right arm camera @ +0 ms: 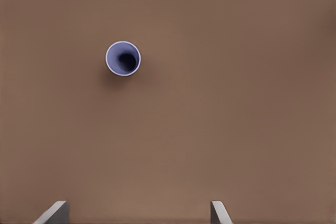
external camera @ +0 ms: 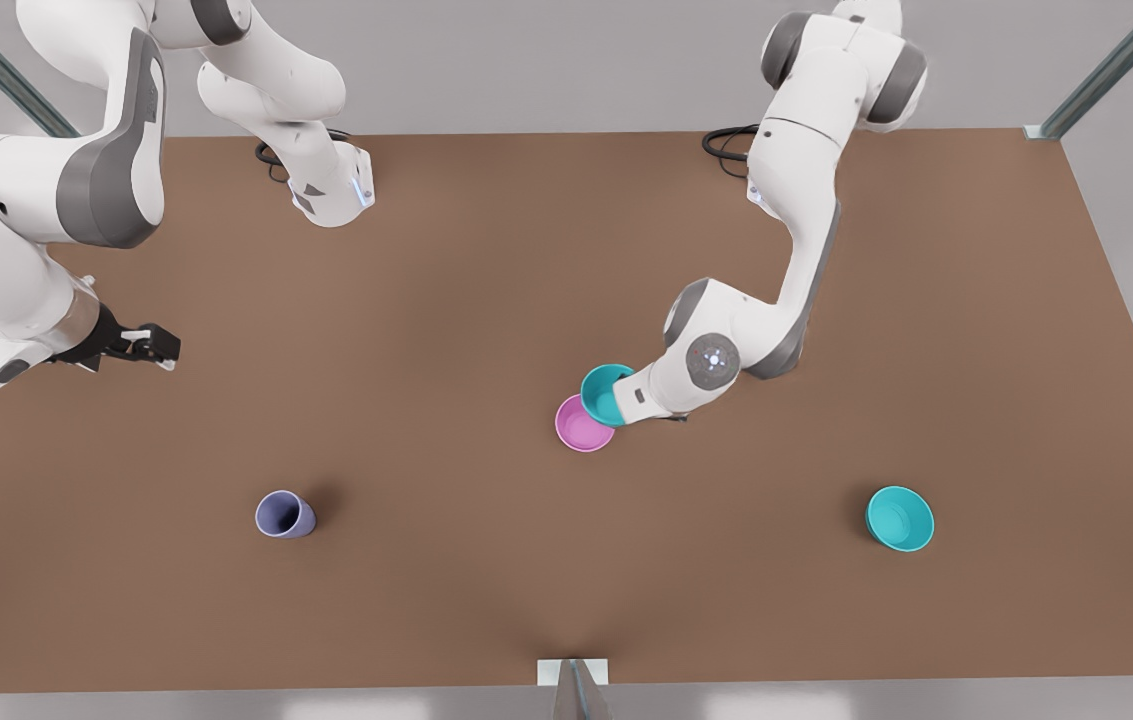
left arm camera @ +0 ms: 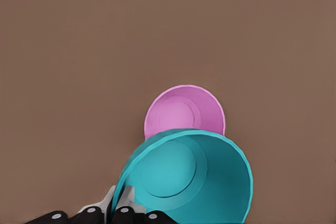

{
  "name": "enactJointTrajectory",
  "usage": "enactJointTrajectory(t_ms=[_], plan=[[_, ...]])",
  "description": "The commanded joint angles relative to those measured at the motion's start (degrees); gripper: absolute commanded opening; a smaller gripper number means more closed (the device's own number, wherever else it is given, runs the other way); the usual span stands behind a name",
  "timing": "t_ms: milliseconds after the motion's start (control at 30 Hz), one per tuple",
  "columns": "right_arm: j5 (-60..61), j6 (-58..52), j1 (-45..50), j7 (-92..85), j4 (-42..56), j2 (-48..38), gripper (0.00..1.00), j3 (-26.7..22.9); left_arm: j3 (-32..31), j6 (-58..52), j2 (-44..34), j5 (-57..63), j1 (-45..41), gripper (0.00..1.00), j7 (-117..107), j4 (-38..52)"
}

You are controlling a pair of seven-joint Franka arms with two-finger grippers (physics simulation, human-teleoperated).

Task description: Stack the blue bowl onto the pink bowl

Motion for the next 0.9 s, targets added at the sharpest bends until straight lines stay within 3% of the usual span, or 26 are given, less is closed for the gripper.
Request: enactJointTrajectory(t_ms=[0,433,833,867], plan=[[0.00,-0.24,0.00,-6.47,0.03,-0.08,1.00,-0.01,0.02,-3.72,2.21,-0.27,-0.71,0.21,-35.25,2.12],[-0.18,-0.24,0.00,-6.47,0.03,0.01,1.00,-0.01,-0.59,-3.19,10.12,-2.90,-0.09,0.21,-37.81,11.53],[-0.27,-0.24,0.00,-6.38,0.03,0.01,1.00,0.08,-0.68,-4.94,10.74,-3.08,-0.18,0.21,-38.43,11.27],[-0.27,-0.24,0.00,-6.38,0.03,0.01,1.00,0.08,-0.68,-4.95,10.74,-3.17,-0.18,0.68,-38.25,11.27]])
